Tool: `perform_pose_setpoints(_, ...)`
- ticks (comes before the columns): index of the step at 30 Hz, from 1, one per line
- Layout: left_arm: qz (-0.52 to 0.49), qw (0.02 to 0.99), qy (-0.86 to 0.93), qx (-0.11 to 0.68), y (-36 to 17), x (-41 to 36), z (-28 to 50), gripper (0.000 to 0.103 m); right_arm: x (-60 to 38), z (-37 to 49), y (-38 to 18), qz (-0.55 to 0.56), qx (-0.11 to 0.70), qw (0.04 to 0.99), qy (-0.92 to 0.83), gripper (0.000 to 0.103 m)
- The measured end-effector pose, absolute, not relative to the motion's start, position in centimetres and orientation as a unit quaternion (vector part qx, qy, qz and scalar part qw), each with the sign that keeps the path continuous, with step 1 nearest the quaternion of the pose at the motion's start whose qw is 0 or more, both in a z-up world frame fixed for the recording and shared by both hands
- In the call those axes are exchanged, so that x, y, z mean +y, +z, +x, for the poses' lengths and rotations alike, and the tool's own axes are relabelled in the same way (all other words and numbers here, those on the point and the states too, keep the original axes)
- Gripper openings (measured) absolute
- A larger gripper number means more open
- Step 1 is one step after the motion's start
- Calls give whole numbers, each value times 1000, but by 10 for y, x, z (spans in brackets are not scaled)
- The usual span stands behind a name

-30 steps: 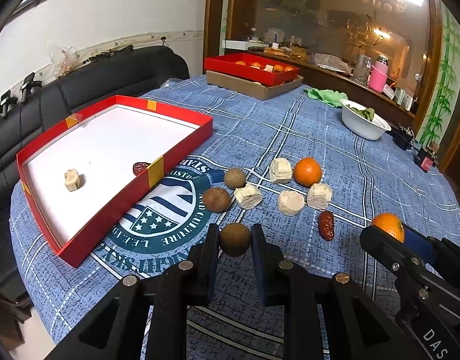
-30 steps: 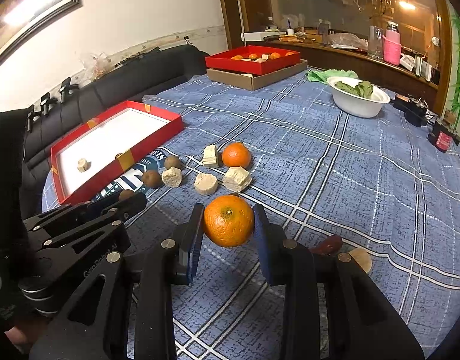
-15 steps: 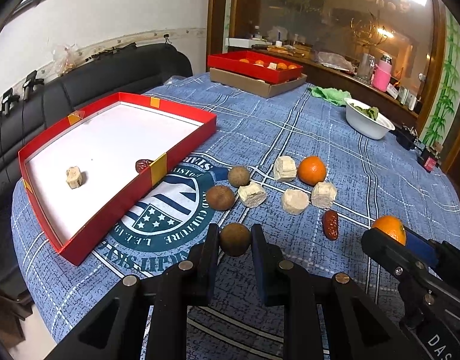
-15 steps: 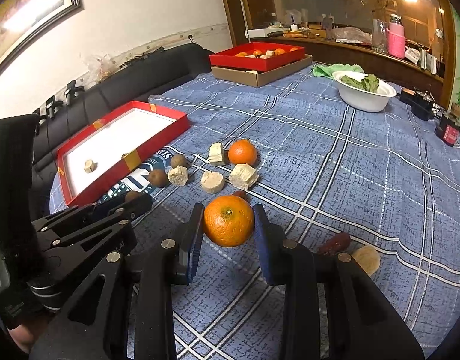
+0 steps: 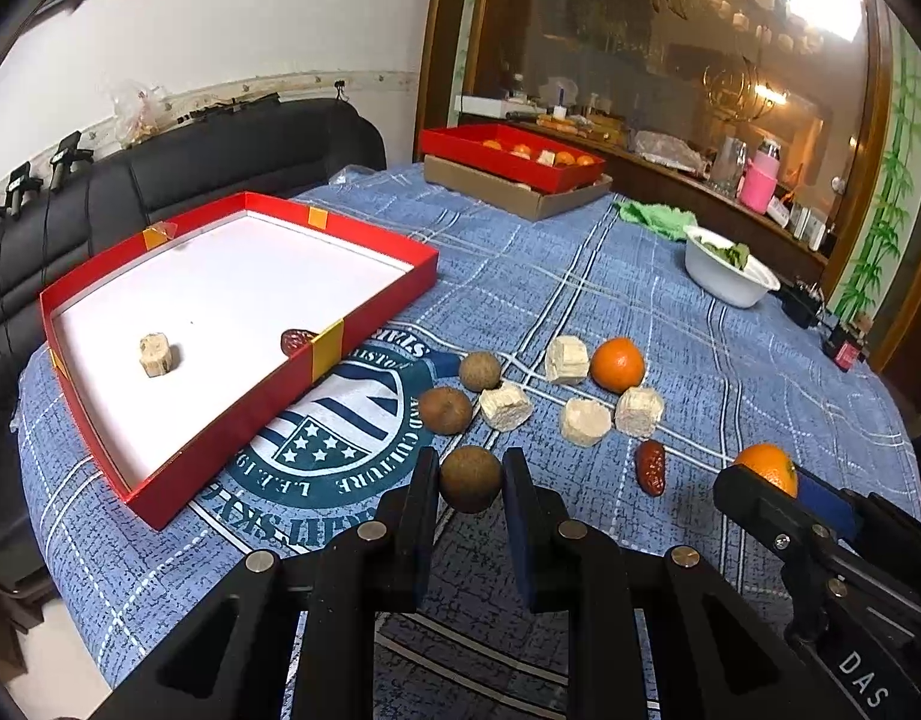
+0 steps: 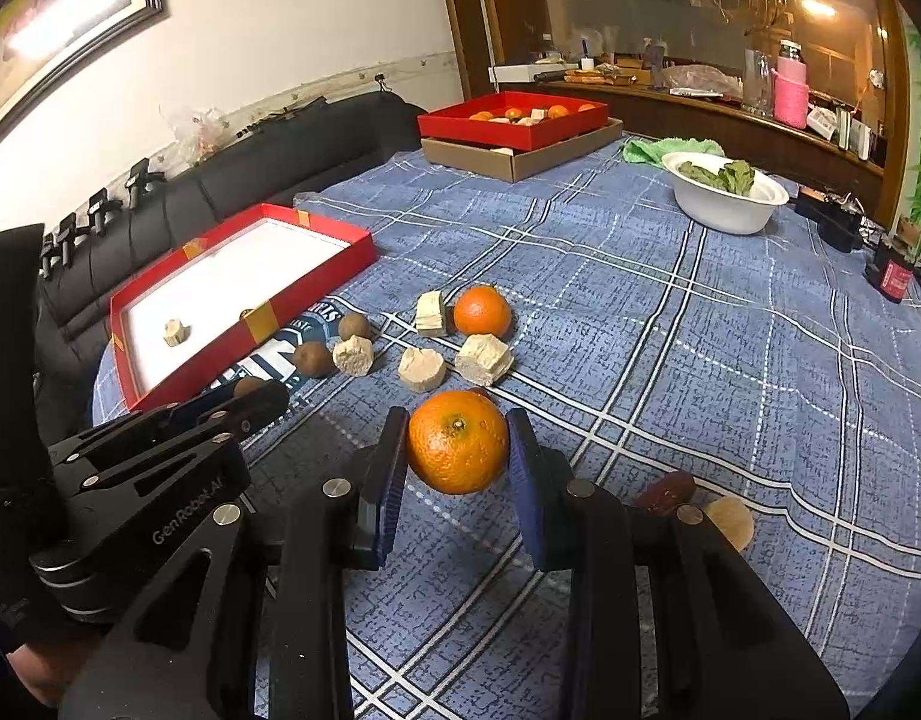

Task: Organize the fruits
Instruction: 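Lift the orange with the right tool while the left tool lifts the brown nut, then carry the orange and nut over the red tray and open both tools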

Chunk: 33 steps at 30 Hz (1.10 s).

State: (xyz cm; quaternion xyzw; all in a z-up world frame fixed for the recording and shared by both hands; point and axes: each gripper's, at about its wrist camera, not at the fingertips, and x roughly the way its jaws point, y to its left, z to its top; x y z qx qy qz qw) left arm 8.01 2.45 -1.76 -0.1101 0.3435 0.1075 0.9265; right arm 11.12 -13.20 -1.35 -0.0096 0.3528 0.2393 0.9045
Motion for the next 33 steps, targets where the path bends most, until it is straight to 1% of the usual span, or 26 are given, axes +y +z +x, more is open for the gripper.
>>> perform_pose_setpoints(10,-110,936,103,317,-10,23,73,20,-131,109,-12,-9,345,906,246,31)
perform_pose_setpoints(17,-102,947,112,284,0,26,60,20,-126,107,-11,-28,333,910,244,31)
perform_pose_setpoints(25,-132,940,153,274,16,88,51,20,-100,104,-12,-69,347,902,249,31)
perform_pose_setpoints(33,-122,935,196,270,27,138,59,20,-41,112,12,-73,335,889,305,32)
